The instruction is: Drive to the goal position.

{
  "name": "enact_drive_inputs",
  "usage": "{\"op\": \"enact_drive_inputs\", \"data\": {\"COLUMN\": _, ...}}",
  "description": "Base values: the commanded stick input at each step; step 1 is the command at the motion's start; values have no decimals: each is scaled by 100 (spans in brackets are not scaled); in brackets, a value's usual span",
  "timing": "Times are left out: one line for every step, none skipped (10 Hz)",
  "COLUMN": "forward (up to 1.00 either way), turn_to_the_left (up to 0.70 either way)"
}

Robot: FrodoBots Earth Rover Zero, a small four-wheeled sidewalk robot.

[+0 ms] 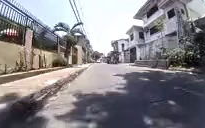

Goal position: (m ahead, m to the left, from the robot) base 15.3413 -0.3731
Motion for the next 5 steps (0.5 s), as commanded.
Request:
{"op": "enact_drive_inputs", "data": {"forward": 100, "turn_to_the_left": 0}}
{"op": "enact_drive_inputs", "data": {"forward": 100, "turn_to_the_left": 1}}
{"op": "enact_drive_inputs", "data": {"forward": 100, "turn_to_the_left": 4}}
{"op": "enact_drive_inputs", "data": {"forward": 100, "turn_to_the_left": 35}}
{"op": "enact_drive_inputs", "data": {"forward": 100, "turn_to_the_left": 13}}
